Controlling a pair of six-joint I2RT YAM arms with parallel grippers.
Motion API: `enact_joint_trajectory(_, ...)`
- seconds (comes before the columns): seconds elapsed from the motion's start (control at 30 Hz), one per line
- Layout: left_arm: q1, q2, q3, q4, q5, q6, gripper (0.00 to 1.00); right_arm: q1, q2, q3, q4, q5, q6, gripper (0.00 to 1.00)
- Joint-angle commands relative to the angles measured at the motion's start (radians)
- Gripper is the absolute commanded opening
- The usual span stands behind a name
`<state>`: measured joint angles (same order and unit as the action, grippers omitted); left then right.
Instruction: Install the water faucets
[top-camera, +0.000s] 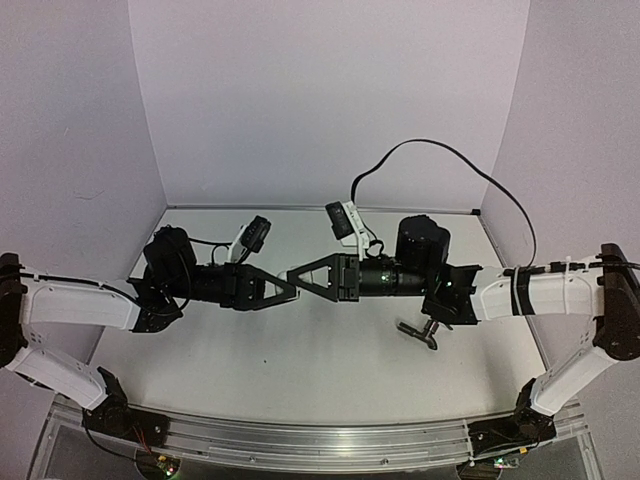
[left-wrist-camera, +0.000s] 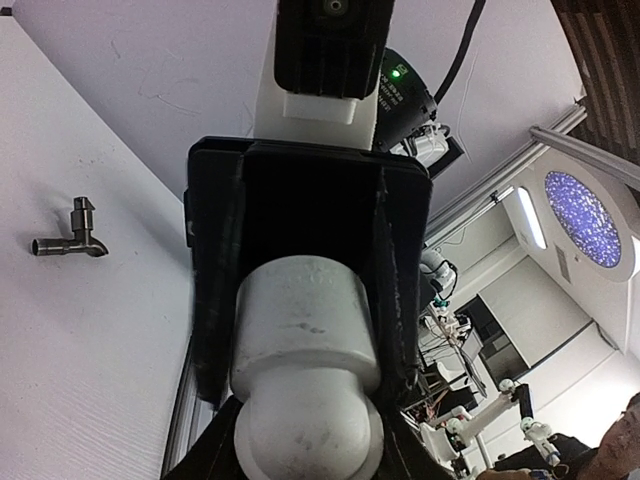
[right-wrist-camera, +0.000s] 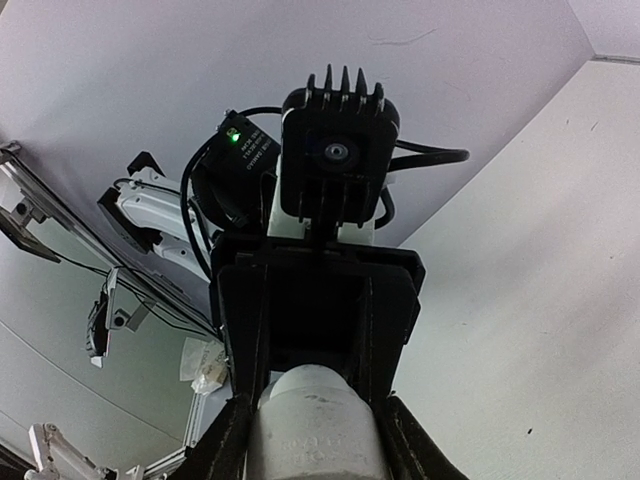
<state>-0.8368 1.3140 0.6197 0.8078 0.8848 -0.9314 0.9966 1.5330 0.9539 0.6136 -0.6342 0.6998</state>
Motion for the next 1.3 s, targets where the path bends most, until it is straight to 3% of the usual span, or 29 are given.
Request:
enact_joint_trajectory(0.0, 0.003, -0.077, -0.014, 0.070, -0.036, 0.038, 0.00, 0.010, -0.063, 0.003, -0.081, 0.131, -0.043, 0.65)
enact_joint_trajectory(0.07, 0.017, -0.095, -0.041, 0.070, -0.019, 0.067, 0.00, 0.011, -0.128, -0.024, -0.182, 0.259, -0.063, 0.95)
enact_joint_trajectory(0.23, 0.031, -0.108, -0.073, 0.069, 0.169, 0.155, 0.00, 0.009, -0.371, -0.103, -0.533, 0.616, -0.133, 0.98)
enact_joint_trajectory(0.3, 0.033, -0.102, -0.069, 0.068, 0.265, 0.177, 0.00, 0.008, -0.484, -0.160, -0.576, 0.672, -0.160, 0.98)
enact_joint_trajectory(0.4, 0.033, -0.080, -0.044, 0.068, 0.316, 0.172, 0.00, 0.009, -0.535, -0.189, -0.533, 0.476, -0.208, 0.98)
enact_joint_trajectory(0.6, 0.033, -0.032, -0.005, 0.069, 0.339, 0.152, 0.00, 0.025, -0.290, -0.035, -0.405, 0.082, -0.225, 0.86)
enact_joint_trajectory(0.8, 0.044, -0.004, 0.005, 0.069, 0.291, 0.150, 0.00, 0.057, -0.141, 0.071, -0.329, -0.020, -0.164, 0.84)
enact_joint_trajectory(1.1, 0.091, 0.014, 0.003, 0.062, 0.278, 0.148, 0.00, 0.063, -0.127, 0.039, -0.237, -0.030, -0.065, 0.84)
enact_joint_trajectory(1.27, 0.091, -0.002, -0.004, 0.061, 0.279, 0.147, 0.00, 0.071, -0.057, 0.090, -0.212, -0.019, -0.058, 0.74)
